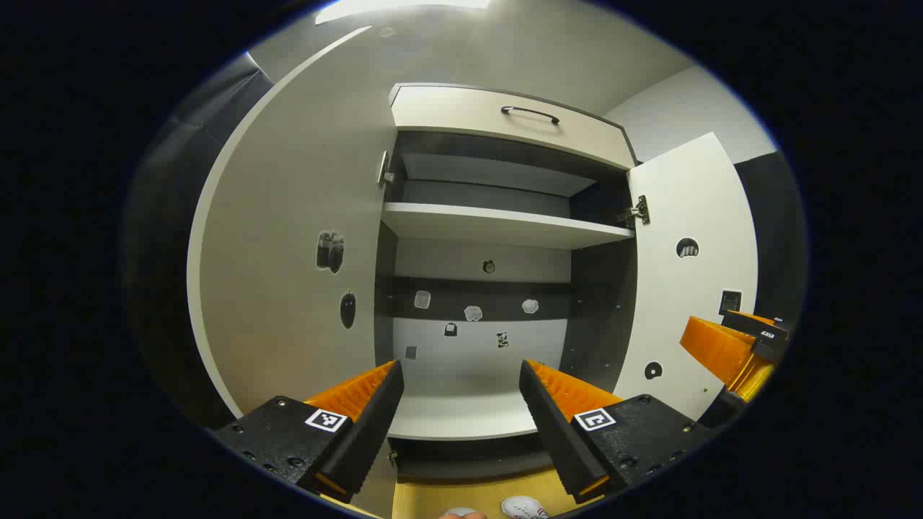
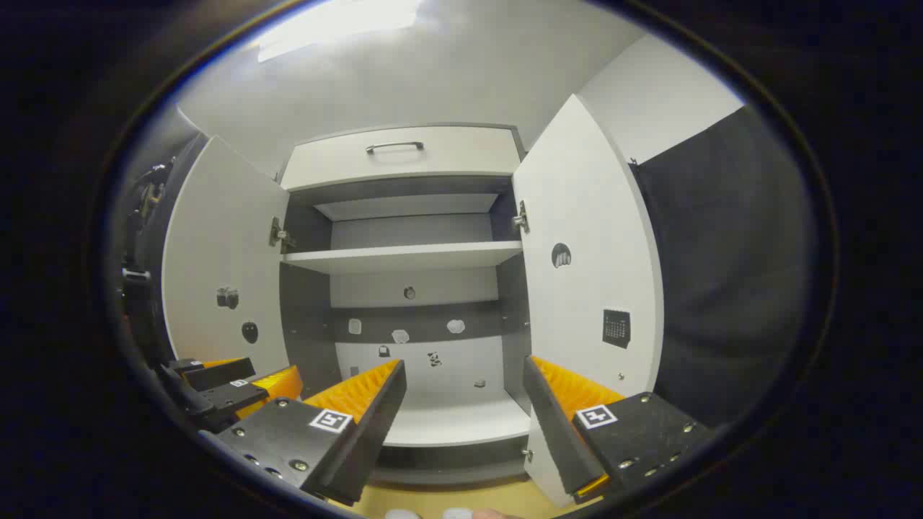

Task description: Grab one shoe with the right hand and put it into the shoe cabinet, grab the other shoe with the left hand and put it into the shoe cabinet; then close the right door with the right hand and the left door with the left hand.

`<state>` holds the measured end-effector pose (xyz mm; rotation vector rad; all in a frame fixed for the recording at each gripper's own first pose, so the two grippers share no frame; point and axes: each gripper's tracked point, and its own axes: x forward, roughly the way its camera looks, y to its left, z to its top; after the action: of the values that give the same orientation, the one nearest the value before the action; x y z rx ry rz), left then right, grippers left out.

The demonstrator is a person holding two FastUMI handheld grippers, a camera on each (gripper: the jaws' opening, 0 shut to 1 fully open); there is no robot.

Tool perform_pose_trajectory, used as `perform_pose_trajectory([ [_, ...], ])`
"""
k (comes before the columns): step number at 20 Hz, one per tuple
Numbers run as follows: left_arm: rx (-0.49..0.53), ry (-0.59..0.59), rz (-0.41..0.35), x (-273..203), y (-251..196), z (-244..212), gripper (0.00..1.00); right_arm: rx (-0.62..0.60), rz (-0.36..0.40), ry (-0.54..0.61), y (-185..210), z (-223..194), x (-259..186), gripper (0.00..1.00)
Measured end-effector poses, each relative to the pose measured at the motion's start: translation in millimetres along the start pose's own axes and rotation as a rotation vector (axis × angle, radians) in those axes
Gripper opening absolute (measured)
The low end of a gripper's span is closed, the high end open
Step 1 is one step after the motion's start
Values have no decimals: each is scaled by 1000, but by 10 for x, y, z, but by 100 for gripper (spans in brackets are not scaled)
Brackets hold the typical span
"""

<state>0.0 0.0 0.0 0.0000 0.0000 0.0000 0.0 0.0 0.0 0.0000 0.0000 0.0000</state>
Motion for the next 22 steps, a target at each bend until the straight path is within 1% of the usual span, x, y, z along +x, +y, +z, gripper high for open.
perform_pose_trajectory([
  [2, -15, 7, -29, -1, -47, -31, 99, 3, -11, 3, -10, 0, -8, 94],
  [5, -29, 12, -44, -31, -44, -54, 99, 15, -14, 2, 7, -7, -25, 95],
  [10, -34, 18, -43, -95, 30, -67, 98, 1, -7, 21, 103, -88, -100, 95],
  [14, -26, 23, -25, -177, 141, -87, 98, 5, -1, 20, 153, -110, -161, 95],
  [16, -30, 25, -24, -222, 161, -94, 97, -3, 6, 34, 175, -173, -177, 96],
  [17, -32, 26, -23, -242, 168, -101, 96, -10, 9, 44, 177, -219, -175, 94],
  [18, -32, 23, -22, -257, 174, -97, 96, -18, 13, 55, 184, -268, -174, 95],
  [19, -29, 22, -18, -265, 190, -90, 97, -27, 17, 68, 193, -336, -168, 97],
  [22, -28, 14, -12, -320, 207, -57, 98, -77, 12, 123, 153, -603, -155, 97],
])
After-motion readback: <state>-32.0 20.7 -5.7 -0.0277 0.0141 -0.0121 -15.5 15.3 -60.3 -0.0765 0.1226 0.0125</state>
